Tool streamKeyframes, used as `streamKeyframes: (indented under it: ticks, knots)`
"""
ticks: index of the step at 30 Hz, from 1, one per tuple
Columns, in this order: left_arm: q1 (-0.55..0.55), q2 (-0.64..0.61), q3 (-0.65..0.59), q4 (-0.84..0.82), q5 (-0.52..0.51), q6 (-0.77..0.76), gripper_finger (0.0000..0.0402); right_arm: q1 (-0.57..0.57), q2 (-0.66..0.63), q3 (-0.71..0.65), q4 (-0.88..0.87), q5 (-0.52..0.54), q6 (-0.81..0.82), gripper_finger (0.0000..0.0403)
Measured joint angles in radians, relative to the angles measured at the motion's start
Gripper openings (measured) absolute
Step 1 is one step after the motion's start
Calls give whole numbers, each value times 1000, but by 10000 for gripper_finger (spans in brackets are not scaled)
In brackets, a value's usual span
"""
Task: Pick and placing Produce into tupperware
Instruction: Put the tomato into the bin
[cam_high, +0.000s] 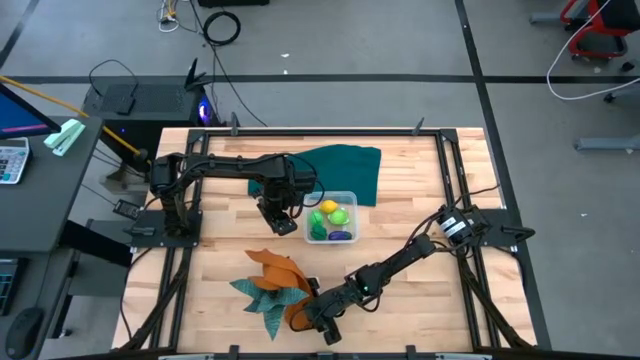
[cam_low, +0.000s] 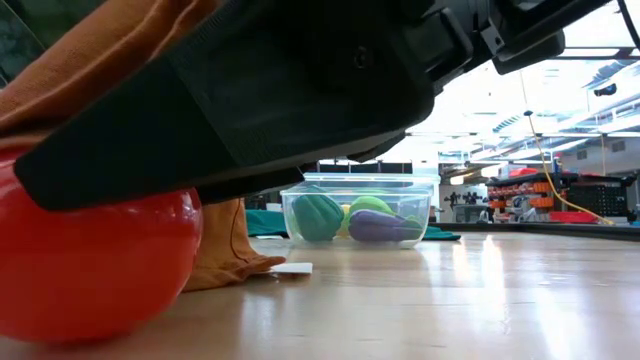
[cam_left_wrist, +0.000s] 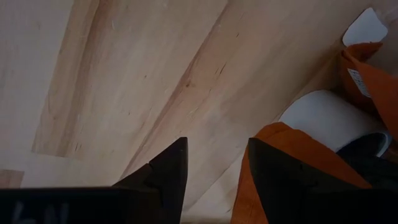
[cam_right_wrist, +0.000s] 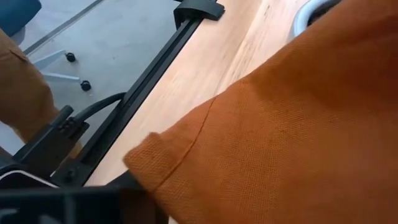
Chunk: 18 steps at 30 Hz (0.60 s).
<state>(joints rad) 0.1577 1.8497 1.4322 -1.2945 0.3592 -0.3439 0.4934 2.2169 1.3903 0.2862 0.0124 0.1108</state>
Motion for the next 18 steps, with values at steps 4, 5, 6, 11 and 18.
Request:
streamKeyframes:
  ticks: [4,5,6,11,18]
  knots:
    - [0,0,0,0,0,0,176,1,-2,2,-20,-16,1,148]
    - [0,0,0,0,0,0,176,4,-2,3,-28,-16,1,146]
    - [0,0,0,0,0,0,176,6,-3,4,-36,-16,1,145]
    - [0,0,0,0,0,0,176,20,-7,6,-77,-15,26,151]
    - [0,0,0,0,0,0,173,36,-26,6,-156,-8,57,153]
